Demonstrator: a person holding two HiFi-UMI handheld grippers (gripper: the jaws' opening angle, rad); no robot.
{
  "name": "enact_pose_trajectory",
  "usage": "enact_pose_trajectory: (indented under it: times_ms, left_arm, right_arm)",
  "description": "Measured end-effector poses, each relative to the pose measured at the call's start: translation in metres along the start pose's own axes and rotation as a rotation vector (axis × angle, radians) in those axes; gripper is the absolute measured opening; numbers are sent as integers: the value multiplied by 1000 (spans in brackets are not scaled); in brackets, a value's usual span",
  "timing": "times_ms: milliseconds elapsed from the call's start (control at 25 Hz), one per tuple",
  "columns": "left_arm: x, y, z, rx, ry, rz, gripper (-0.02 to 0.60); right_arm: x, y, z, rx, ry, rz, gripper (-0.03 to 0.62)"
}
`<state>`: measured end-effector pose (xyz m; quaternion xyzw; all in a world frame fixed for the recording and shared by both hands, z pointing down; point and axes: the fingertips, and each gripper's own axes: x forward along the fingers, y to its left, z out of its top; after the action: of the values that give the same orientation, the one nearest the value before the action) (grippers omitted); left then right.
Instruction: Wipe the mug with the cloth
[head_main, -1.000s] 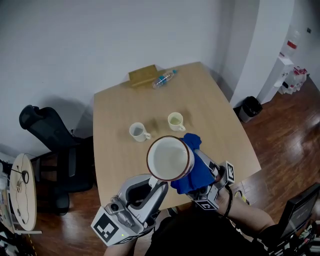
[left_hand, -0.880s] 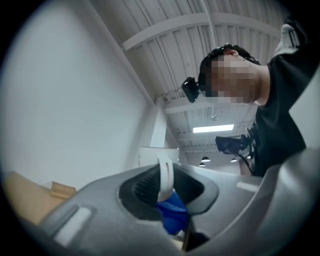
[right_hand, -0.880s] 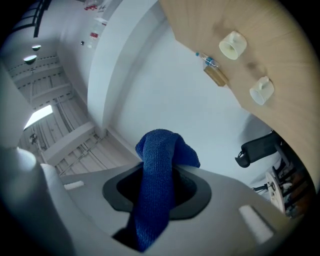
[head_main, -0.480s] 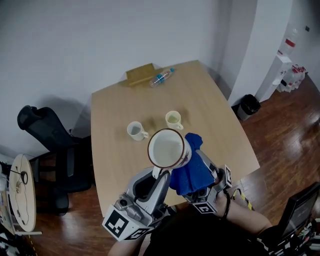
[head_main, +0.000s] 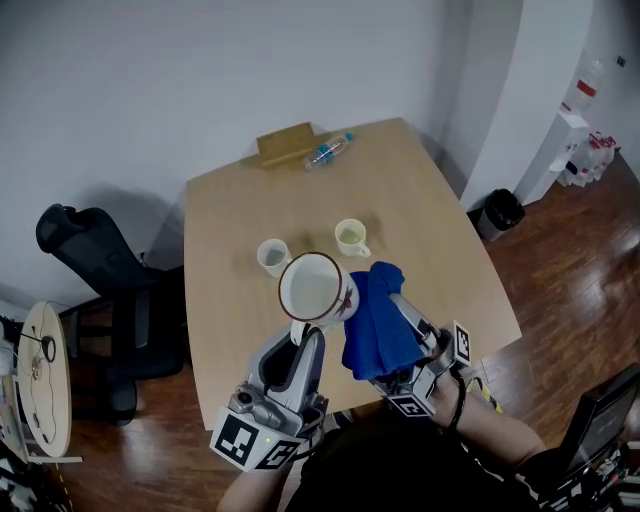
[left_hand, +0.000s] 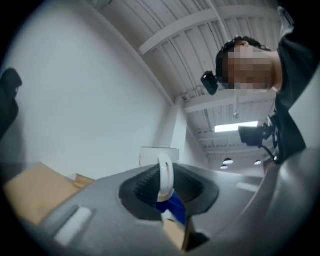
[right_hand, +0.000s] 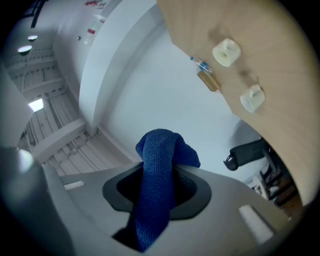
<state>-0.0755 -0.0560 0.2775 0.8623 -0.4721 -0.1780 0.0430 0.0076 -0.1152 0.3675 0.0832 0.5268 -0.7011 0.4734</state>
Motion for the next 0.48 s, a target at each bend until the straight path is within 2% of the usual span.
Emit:
enact_pose_trajectory:
  times_ms: [80,160,240,360,440,480]
  left_arm:
    - [-13,26,-15,77,60,81,60]
    - [-28,49,-39,128,138,146,60]
    - [-41,69,-67,145,219,192,60]
    - [-58,88,-119,148,329,215,60]
    - [-68,98,-157,147,397,205,60]
    - [-72,103,-174,141,432,201,60]
  right_arm:
    - [-5,4,24,-194,23,-95,118]
    - [-9,2,47,-452,72,-267,118]
    - [-16,-8,67,-728,168,-471,120]
    - [-45,-41,97,-1166,397,-848,121]
    - [-78,-73,114,-1411,618,-1096,121]
    - [-94,-90,119,-1503,737,-1190,121]
